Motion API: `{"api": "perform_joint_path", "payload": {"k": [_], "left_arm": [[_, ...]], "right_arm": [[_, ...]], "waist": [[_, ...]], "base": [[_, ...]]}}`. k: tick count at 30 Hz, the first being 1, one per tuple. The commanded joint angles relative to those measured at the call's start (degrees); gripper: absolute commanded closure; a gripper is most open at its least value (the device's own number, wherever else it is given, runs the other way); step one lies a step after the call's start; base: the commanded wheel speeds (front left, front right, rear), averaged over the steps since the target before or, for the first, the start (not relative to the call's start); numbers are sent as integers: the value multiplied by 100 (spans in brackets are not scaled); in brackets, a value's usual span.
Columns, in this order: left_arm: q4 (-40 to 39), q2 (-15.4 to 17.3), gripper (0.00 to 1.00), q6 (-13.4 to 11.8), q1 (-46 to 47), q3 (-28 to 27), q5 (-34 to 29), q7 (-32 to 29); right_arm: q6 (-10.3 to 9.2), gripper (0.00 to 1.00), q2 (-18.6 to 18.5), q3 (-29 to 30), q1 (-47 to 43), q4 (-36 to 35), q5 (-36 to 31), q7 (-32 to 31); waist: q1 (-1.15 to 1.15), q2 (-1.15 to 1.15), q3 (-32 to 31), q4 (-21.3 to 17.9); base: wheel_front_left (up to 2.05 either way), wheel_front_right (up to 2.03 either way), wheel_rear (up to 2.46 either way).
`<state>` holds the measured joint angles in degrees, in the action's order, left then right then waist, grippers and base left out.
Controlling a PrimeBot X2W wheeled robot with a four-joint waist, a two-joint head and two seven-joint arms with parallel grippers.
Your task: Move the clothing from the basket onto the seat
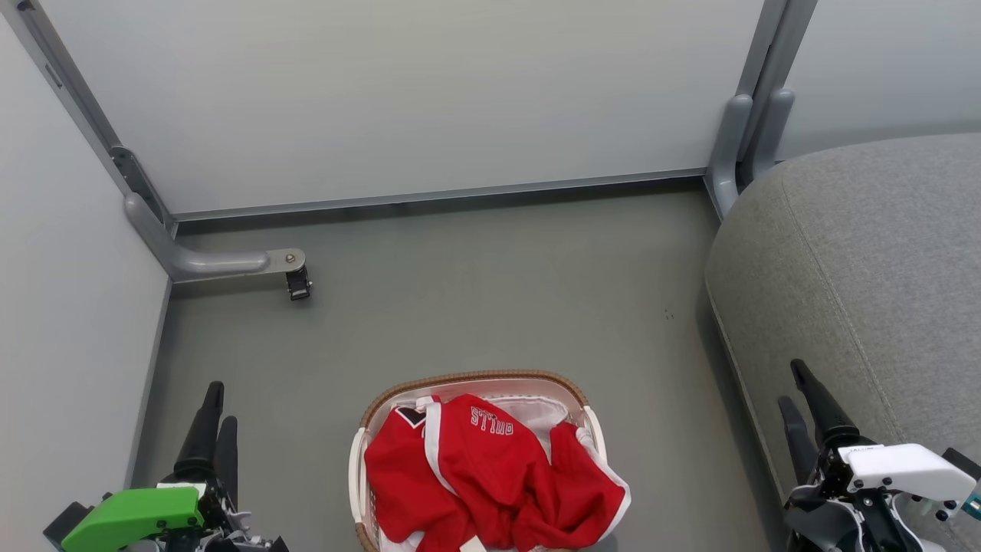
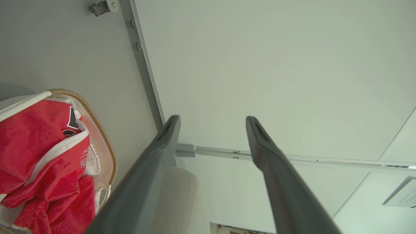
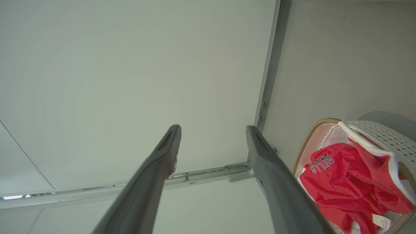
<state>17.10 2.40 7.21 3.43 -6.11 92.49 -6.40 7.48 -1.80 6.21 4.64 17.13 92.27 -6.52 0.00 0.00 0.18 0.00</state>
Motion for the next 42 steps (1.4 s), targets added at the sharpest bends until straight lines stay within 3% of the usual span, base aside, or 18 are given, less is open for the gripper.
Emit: {"api": "perform_joint_path", "payload": {"k": [1,12,20,42], "left_arm": [[-116,9,0,2,51,56,-38,72],[-359,16,0,6,-16,290,-295,374],[-518,21,0,3,-34,388,-836,575],[-1022,34,0,-223,-139,924,-3708,1049]], "right_arm": [[3,0,-25,-54,37,-92,-34,73],[3,0,-40,-201,-15,-177,-289,378],[3,0,-50,-202,-17,-291,-805,580],[3,0,-71,-325,-116,-821,-3536,1056]], "waist": [[0,0,1,0],[0,0,8,2],[0,0,12,4],[0,0,28,20]], "base": [[0,0,0],[0,0,0],[0,0,0],[0,0,0]]}}
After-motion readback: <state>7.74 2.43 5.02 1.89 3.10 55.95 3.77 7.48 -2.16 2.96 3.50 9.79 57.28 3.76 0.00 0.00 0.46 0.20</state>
